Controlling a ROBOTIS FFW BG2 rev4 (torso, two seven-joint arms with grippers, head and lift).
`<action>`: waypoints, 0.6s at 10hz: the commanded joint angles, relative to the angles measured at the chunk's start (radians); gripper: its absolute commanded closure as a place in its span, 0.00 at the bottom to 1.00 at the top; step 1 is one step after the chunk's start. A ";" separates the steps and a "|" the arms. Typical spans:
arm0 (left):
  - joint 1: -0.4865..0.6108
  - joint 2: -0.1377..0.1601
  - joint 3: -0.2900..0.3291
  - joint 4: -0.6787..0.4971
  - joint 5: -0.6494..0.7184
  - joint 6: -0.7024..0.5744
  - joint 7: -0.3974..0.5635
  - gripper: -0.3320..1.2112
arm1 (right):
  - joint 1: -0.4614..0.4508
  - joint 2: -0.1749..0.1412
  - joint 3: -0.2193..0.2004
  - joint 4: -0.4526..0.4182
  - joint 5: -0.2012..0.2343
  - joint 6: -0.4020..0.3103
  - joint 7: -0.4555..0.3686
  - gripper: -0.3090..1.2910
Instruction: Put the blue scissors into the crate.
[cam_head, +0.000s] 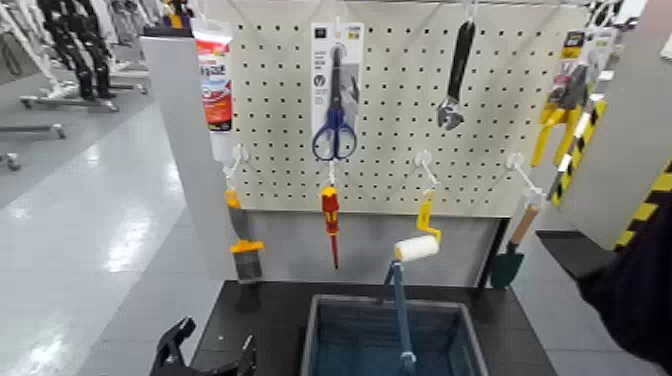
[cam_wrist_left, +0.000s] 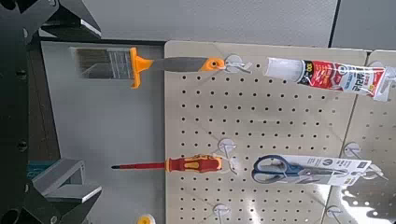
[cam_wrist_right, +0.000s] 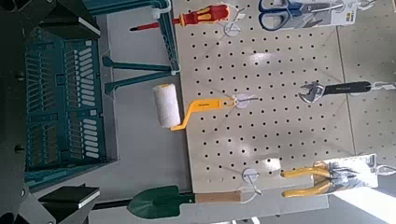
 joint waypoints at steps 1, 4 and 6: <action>0.004 -0.002 0.000 0.000 0.001 -0.003 0.002 0.31 | 0.002 0.000 0.000 0.000 0.000 0.000 0.000 0.27; 0.021 -0.003 0.003 -0.006 0.004 -0.008 0.007 0.31 | 0.000 0.000 0.000 0.000 0.000 0.000 0.000 0.27; 0.018 -0.003 0.002 -0.005 0.006 -0.003 0.010 0.31 | 0.000 -0.002 0.002 0.000 0.000 0.000 0.001 0.27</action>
